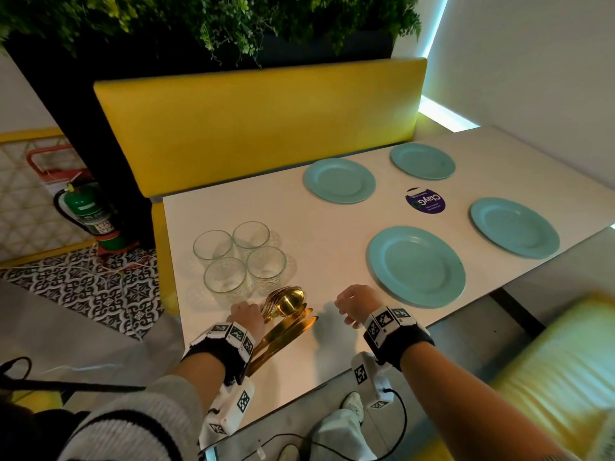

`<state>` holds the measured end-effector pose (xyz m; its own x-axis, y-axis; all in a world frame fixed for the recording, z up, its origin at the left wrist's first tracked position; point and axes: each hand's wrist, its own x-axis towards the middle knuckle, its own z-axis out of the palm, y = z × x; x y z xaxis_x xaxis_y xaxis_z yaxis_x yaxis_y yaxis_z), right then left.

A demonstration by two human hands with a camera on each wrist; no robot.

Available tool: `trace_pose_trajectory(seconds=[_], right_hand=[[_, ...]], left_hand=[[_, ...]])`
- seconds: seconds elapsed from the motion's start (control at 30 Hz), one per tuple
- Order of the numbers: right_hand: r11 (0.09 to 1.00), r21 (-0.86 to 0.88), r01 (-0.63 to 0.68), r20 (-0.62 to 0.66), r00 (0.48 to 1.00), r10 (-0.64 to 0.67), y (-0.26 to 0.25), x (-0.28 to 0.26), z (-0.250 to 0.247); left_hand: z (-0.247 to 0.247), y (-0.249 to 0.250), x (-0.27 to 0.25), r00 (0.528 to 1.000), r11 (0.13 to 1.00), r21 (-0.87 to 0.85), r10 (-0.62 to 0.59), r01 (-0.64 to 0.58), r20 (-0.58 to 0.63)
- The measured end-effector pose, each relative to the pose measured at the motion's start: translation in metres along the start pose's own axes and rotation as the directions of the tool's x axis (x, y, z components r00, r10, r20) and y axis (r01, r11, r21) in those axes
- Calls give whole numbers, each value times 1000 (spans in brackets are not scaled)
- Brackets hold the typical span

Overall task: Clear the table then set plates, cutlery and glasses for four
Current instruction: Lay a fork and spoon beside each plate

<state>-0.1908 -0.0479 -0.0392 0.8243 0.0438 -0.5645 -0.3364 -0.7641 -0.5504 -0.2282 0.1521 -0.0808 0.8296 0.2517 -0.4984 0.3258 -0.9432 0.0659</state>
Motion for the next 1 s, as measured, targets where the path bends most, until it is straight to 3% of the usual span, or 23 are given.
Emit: trace_pose_trajectory(seconds=[0.17,0.27,0.43,0.6,0.8,1.0], right_hand=[[999,29,-38,-16,999,39,3,1,1],[994,75,-79,-40,996,82,5,2,2],[992,93,-87,-36,995,90,7,3,0],[993,79,-88,-37,995,91,7,4,-2],[998,37,-58,-28,998,59,-1,3,-8],[978,208,32,38,998,-41,-22,-3,-13]], left_hand=[[-2,-1,6,996,994,58,91,-90,-16],[-3,2,7,998,998,36,59,-59,10],[-7,5,8,993,992,54,113,-115,26],[-15,5,10,993,993,-41,110,-108,41],[-47,21,3,961,954,-128,275,-273,5],[-68,58,-14,932,900,-271,360,-340,27]])
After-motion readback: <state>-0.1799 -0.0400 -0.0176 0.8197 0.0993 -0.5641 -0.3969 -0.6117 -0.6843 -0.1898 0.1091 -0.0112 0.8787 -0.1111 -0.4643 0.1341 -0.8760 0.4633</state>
